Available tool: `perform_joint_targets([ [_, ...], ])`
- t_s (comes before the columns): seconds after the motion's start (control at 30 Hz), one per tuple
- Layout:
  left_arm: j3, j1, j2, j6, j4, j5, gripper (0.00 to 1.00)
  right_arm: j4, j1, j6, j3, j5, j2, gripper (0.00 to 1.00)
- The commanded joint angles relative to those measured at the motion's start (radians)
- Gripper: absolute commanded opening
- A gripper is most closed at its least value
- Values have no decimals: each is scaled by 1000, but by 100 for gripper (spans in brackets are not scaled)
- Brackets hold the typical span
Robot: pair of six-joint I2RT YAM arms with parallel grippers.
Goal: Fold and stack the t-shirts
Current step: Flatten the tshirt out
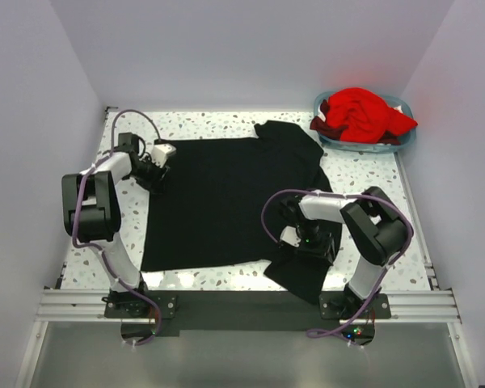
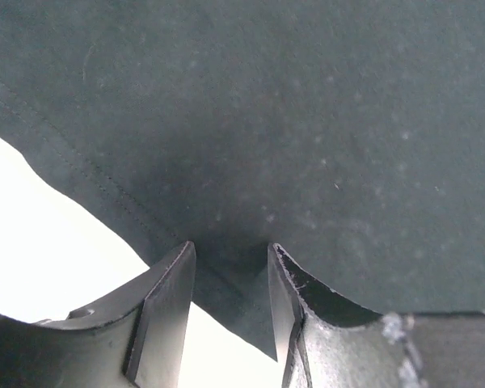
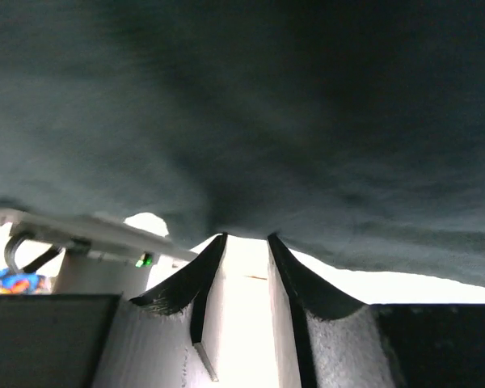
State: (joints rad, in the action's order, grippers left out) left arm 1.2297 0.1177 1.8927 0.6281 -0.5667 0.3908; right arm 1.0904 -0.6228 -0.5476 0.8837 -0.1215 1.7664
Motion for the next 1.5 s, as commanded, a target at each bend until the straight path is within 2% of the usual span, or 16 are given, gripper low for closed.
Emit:
perform_joint_targets([
  [0.0, -112, 11, -35, -21, 54, -131, 46, 80, -25, -49, 61, 57, -22, 30],
  [0.13, -225, 40, -119, 18, 45, -204, 44, 233, -20, -120, 203, 265, -73, 36],
  [0.23, -228, 74, -158, 24, 19, -230, 43, 276, 64, -103, 369, 354, -101, 39],
  [0.27, -199, 80, -167, 30, 1, -192, 45, 258, 116, -82, 408, 361, -70, 39],
  [0.33, -165, 89, -179, 41, -2, -162, 51, 229, 153, -31, 500, 344, -19, 38],
  [0.4, -76, 88, -170, 41, -31, -84, 54, 119, 184, 9, 556, 249, 45, 35],
  [0.5, 43, 88, -121, -17, -76, -23, 54, 46, 221, 57, 636, 175, 173, 32],
  [0.7, 148, 85, -20, -91, -62, -1, 54, -15, 290, 98, 874, 109, 424, 24],
  [0.87, 171, 74, 55, -143, -24, 0, 53, -15, 311, 89, 948, 74, 516, 21],
  [0.97, 183, 69, 101, -171, -1, -9, 52, -17, 310, 74, 882, 82, 499, 21],
  [1.07, 209, 69, 175, -192, 11, -39, 52, -27, 310, 58, 735, 104, 453, 22],
  [1.17, 263, 66, 226, -194, -5, -49, 52, -9, 310, 51, 702, 147, 433, 23],
  [1.27, 344, 54, 288, -189, -24, -56, 51, 78, 310, 35, 762, 244, 436, 26],
  [1.3, 372, 53, 324, -191, -30, -58, 51, 103, 310, 25, 828, 293, 455, 30],
  [1.47, 599, 46, 414, -192, -85, -41, 51, 192, 325, 12, 1121, 370, 537, 33],
])
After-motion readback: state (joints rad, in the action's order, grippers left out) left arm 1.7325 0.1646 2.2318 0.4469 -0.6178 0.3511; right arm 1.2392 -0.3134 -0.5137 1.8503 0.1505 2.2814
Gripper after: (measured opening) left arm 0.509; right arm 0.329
